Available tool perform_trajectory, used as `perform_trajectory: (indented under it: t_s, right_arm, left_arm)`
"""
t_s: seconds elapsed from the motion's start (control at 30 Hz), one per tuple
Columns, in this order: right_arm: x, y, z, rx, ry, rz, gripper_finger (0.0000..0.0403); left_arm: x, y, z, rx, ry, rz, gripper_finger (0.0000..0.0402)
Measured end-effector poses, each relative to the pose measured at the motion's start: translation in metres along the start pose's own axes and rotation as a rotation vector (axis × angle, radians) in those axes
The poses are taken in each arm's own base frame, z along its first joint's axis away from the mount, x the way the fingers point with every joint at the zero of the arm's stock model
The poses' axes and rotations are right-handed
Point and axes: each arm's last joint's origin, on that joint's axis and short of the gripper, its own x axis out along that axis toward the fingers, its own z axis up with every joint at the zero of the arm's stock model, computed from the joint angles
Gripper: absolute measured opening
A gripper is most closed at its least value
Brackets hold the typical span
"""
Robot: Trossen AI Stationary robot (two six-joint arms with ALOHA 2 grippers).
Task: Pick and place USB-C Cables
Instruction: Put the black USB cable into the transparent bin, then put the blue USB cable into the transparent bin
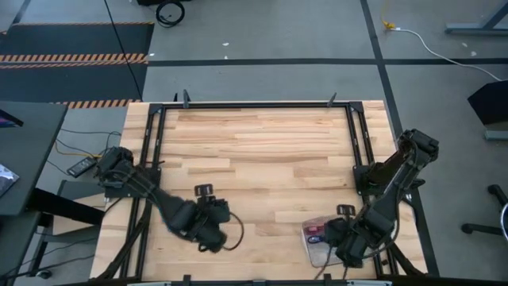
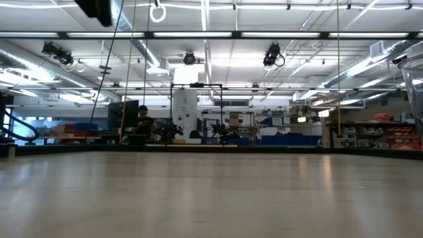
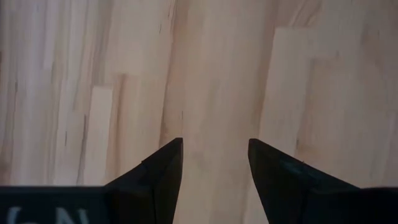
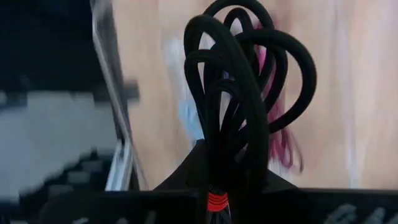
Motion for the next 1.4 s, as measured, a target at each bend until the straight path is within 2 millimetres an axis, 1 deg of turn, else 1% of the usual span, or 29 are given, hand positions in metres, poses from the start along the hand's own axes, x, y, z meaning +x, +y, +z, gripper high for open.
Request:
perform_trajectory:
  t_s: [0.13, 0.2, 0.3, 0.43, 0.5, 0.6, 0.67, 0.8, 0.93, 1.0, 1.1, 1.27, 1.33, 1.4]
  right_arm:
    - [0.009, 0.005, -0.013, -0.007, 0.076, -0.013, 0.0030]
    - [0.014, 0.007, -0.016, -0.023, 0.076, -0.007, 0.0043]
    - [0.020, 0.008, -0.019, -0.039, 0.022, -0.021, 0.0098]
    - [0.021, 0.012, -0.015, -0.038, -0.064, -0.005, 0.0177]
    - [0.022, 0.015, -0.013, -0.036, -0.094, 0.023, 0.0207]
    - [0.021, 0.019, -0.011, -0.009, -0.135, 0.048, 0.0234]
    - [0.021, 0.020, -0.009, 0.033, -0.158, 0.056, 0.0241]
    - [0.021, 0.020, -0.008, 0.108, -0.193, 0.054, 0.0241]
    - [0.020, 0.020, -0.006, 0.120, -0.273, 0.026, 0.0237]
    - [0.020, 0.019, -0.003, 0.102, -0.332, 0.005, 0.0236]
    - [0.018, 0.017, 0.007, 0.066, -0.418, -0.022, 0.0236]
    - [0.014, 0.018, 0.029, -0.010, -0.575, -0.015, 0.0236]
    - [0.010, 0.020, 0.038, -0.068, -0.641, 0.000, 0.0236]
    - [0.007, 0.022, 0.047, -0.137, -0.703, 0.018, 0.0236]
  left_arm:
    - [-0.011, -0.016, -0.014, -0.017, -0.050, 0.014, 0.0189]
    - [-0.017, -0.024, -0.022, -0.031, -0.081, 0.018, 0.0189]
    - [-0.024, -0.033, -0.030, -0.048, -0.137, 0.023, 0.0189]
    - [-0.029, -0.042, -0.035, -0.091, -0.206, 0.011, 0.0189]
    - [-0.031, -0.045, -0.036, -0.111, -0.220, -0.009, 0.0189]
    - [-0.033, -0.051, -0.039, -0.132, -0.232, -0.033, 0.0189]
    - [-0.035, -0.056, -0.044, -0.127, -0.235, -0.041, 0.0189]
    - [-0.035, -0.067, -0.055, -0.096, -0.224, -0.036, 0.0189]
    - [-0.034, -0.072, -0.067, -0.094, -0.197, 0.002, 0.0189]
    - [-0.034, -0.073, -0.073, -0.106, -0.178, 0.028, 0.0189]
    - [-0.034, -0.074, -0.083, -0.129, -0.129, 0.060, 0.0189]
    - [-0.036, -0.075, -0.103, -0.199, 0.055, 0.089, 0.0189]
    - [-0.039, -0.077, -0.110, -0.171, 0.107, 0.083, 0.0189]
    - [-0.043, -0.080, -0.117, -0.058, 0.143, 0.056, 0.0189]
